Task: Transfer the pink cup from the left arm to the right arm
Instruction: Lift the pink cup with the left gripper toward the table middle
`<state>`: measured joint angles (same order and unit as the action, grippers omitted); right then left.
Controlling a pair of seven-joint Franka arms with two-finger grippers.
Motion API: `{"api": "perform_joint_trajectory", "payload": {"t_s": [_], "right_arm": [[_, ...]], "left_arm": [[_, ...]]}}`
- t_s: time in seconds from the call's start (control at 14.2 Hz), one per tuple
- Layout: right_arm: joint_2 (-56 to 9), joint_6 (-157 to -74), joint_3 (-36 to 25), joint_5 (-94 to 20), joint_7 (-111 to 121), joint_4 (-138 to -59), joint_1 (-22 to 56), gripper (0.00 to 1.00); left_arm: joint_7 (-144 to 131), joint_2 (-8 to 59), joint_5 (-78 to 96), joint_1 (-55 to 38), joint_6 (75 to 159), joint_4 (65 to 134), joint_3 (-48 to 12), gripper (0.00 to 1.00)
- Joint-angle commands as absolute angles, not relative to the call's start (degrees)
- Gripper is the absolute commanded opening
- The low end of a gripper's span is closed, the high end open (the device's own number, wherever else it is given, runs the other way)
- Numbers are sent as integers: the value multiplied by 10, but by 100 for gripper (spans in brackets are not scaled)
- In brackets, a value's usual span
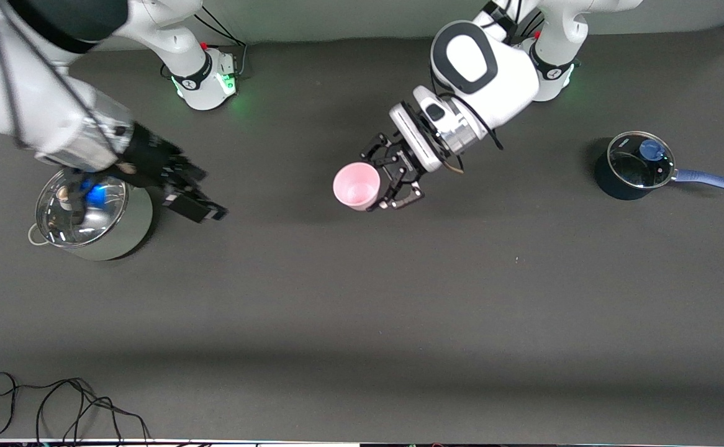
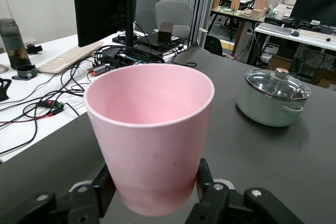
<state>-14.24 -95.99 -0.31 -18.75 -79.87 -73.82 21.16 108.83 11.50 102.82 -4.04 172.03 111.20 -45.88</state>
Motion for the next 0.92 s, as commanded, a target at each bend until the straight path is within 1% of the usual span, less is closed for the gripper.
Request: {"api": "perform_joint_trajectory", "payload": {"t_s": [0.0, 0.42, 0.57, 0.85], "right_arm": [[-179, -963, -10, -167, -910, -676, 256, 99], [-181, -962, -9, -158, -1020, -679, 350, 99], [-190, -962, -9, -159, -1043, -679, 370, 99], [-219, -962, -10, -157, -1045, -678, 385, 99]], "left_arm": [[1078, 104, 1043, -36, 1735, 1110, -470, 40], [1066, 105, 1044, -36, 1738, 1099, -469, 40], [1065, 107, 1044, -37, 1745, 1098, -469, 40], [1065, 108, 1044, -37, 1745, 1098, -469, 40]]}}
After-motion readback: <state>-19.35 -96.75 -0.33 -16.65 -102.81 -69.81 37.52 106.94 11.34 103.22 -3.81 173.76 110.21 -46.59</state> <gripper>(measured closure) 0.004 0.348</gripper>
